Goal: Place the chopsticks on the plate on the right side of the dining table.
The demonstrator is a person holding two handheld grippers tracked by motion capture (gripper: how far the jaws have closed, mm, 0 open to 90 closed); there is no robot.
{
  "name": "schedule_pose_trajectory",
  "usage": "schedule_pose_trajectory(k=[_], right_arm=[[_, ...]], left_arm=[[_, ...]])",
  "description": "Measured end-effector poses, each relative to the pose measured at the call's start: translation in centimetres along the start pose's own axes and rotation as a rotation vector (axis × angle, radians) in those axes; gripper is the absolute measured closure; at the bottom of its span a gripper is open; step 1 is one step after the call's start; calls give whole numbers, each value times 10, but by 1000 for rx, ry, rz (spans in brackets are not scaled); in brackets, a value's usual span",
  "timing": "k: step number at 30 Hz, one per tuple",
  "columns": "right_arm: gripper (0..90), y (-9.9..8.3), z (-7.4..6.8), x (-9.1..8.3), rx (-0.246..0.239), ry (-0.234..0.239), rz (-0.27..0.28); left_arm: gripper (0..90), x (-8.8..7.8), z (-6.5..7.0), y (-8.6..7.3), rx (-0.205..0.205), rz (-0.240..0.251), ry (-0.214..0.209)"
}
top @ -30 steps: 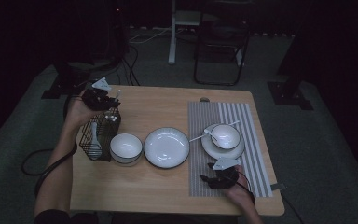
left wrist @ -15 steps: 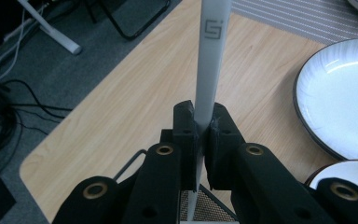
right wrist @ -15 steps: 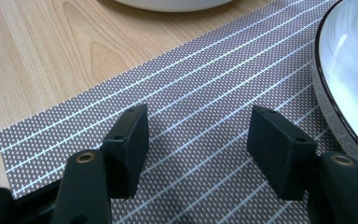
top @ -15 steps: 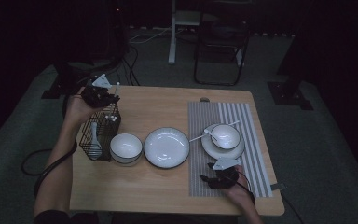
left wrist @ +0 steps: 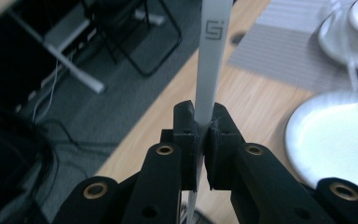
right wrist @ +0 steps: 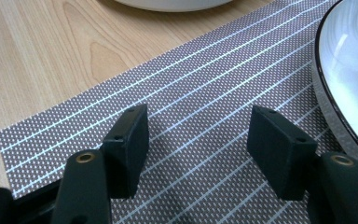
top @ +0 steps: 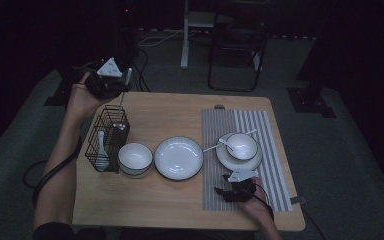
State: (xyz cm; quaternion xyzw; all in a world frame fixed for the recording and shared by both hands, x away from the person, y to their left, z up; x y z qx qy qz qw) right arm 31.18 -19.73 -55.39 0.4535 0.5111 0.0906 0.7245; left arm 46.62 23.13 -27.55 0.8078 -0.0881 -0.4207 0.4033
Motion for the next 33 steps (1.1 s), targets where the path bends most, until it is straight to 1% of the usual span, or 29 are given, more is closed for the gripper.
schedule_pose_trajectory(k=[2,5,8,9,11,13,18,21,24,25,27,30,33], right_arm=[[386,0,0,0,-2,-1,0],[386,0,0,0,-1,-1,0],[386,0,0,0,-2,-1,0],[386,0,0,0,-2,-2,0],[386,0,0,0,0,0,0],[386,0,0,0,-1,-1,0],[387,0,0,0,0,0,0],[387,0,0,0,3,4,0],[386,0,0,0,3,3,0],[384,0,0,0,3,3,-1],[382,0,1,0,5,2,-1],[377,0,1,0,9,2,-2],[377,0,1,0,11,4,-3]], left_arm=[[849,-1,5,11,13,19,-17],[849,4,15,21,24,42,-51],[849,17,27,27,17,70,-92],[849,21,31,28,20,71,-110],[848,29,40,31,32,65,-125],[848,36,49,33,34,69,-157],[848,51,71,38,51,87,-216],[847,57,82,40,63,87,-239],[847,63,92,41,67,98,-266],[847,65,95,41,71,100,-275],[847,69,100,41,65,105,-291],[847,75,106,40,67,106,-307],[847,77,110,40,63,115,-322]])
Point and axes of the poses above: each handheld gripper's, and its own axes: x roughly forward along the jaws, y roughly out of its top, z roughly to its right, the point moved 1 cm from there along x, roughly forward along the jaws, and after that the axes turned 3 degrees about -x, right-handed, at the moved point
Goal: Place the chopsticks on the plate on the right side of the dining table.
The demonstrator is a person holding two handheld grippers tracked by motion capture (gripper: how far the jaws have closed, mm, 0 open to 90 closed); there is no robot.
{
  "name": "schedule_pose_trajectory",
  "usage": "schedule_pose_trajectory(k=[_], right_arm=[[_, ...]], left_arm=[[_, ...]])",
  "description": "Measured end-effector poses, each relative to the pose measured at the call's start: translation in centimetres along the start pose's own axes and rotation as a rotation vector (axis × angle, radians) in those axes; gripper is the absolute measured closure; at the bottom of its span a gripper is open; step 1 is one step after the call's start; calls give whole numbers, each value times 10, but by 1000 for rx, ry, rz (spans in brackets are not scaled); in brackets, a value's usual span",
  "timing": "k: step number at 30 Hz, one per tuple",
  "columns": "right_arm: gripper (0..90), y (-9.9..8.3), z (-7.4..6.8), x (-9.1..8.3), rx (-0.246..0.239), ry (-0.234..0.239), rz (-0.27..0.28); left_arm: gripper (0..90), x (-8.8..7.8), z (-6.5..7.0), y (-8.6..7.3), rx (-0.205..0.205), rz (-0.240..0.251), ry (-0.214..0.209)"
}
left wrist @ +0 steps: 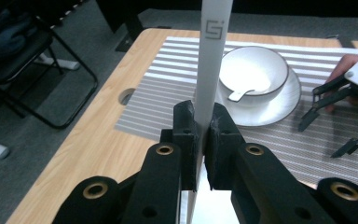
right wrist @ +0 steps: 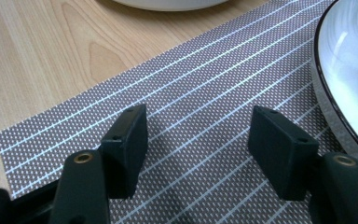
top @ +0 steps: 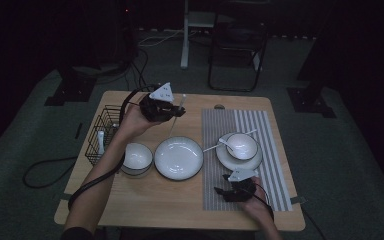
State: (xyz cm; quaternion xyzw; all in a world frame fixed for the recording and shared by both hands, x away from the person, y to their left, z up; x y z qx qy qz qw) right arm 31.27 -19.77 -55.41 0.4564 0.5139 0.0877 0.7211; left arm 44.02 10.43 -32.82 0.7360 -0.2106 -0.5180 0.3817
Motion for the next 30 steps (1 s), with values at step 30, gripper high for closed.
schedule_pose_trajectory(k=[30], right_arm=[[349,0,1,0,11,-5,-7]], left_arm=[[847,26,17,-2,-11,38,-76]])
Point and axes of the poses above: each handheld gripper's, and its own axes: x roughly forward along the jaws, y roughly out of its top, z roughly to its right, the point moved 1 cm from there along x, roughly forward along the jaws, and after that the axes turned 3 degrees about -x, right-handed, at the moved point
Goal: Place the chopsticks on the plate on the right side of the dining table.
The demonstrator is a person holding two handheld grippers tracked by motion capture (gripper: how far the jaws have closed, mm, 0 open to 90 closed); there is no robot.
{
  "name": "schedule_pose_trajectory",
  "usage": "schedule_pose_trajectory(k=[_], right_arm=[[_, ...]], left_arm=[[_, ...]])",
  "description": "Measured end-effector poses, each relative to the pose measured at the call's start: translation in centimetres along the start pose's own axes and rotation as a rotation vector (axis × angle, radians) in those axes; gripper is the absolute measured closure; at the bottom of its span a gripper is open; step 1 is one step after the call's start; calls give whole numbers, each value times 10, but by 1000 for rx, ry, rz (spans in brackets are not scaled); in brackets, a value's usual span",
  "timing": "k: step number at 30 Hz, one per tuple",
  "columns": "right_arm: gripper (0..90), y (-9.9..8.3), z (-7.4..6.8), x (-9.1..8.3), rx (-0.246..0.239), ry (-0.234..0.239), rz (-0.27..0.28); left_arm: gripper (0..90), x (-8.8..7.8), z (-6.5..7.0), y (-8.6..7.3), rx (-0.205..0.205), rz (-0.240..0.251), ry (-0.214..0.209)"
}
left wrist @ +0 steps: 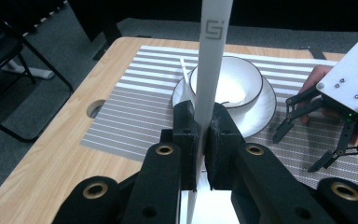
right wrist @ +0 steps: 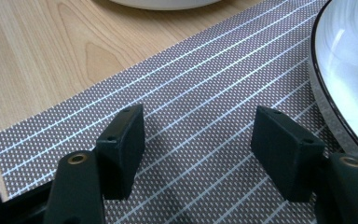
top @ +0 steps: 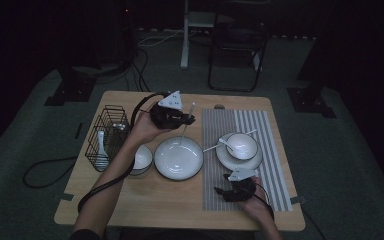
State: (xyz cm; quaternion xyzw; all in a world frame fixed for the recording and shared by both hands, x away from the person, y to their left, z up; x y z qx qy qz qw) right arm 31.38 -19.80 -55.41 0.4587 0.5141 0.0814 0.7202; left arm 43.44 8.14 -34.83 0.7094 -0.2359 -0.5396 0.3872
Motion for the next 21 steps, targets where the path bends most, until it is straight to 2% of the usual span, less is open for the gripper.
schedule_pose_trajectory(k=[14,21], right_arm=[[362,2,1,-1,14,-8,10],[364,8,0,-2,16,-40,1]], left_arm=[[846,12,9,0,-7,17,-50],[846,18,13,0,-10,23,-70]])
Point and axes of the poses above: each handheld gripper's, and its own axes: x roughly forward along the jaws, y roughly out of its top, z roughly to its right, the point moved 1 cm from there along x, roughly forward along the jaws, and after that the axes turned 3 degrees about -x, right-handed, at the moved point
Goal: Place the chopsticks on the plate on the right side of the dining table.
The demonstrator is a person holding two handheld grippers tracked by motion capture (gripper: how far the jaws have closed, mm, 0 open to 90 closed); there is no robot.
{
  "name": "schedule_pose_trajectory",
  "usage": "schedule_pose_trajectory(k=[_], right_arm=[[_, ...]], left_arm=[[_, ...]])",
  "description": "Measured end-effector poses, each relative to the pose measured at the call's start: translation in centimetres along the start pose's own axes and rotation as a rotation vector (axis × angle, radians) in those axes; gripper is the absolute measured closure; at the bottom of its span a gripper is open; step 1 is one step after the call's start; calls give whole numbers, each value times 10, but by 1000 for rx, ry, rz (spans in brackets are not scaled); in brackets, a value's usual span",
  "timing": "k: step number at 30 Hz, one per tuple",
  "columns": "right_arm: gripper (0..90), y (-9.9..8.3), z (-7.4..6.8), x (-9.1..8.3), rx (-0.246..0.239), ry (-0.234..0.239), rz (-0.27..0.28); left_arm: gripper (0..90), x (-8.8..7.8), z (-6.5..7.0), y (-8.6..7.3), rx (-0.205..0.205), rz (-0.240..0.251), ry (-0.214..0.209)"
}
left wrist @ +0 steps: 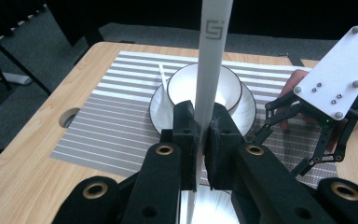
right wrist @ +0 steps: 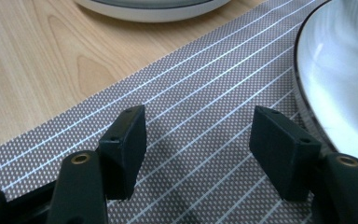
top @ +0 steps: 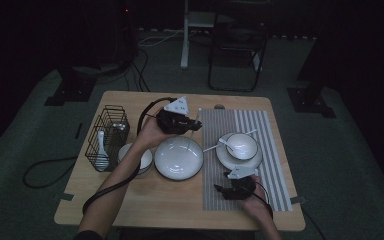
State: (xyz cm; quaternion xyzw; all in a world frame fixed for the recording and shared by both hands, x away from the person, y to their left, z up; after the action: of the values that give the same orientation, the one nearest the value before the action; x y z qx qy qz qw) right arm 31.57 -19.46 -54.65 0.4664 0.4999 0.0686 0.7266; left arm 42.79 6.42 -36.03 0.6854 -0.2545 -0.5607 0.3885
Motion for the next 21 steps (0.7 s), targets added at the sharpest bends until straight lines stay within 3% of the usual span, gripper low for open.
schedule_pose_trajectory(k=[16,21], right_arm=[[435,21,0,-3,-26,-19,47],[506,31,0,-2,-17,-24,87]], left_arm=[[846,13,7,1,-15,27,-50],[846,21,12,2,-16,39,-68]])
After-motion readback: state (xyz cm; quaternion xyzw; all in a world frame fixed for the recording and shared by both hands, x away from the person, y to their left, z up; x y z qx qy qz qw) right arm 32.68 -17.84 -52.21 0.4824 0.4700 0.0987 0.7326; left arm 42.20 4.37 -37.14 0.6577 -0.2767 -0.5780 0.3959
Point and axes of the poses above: each handheld gripper's, and its own axes: x roughly forward along the jaws, y roughly out of its top, z roughly to its right, the point moved 1 cm from there along x, roughly forward along the jaws, and after that the axes turned 3 degrees about -x, right-handed, at the moved point
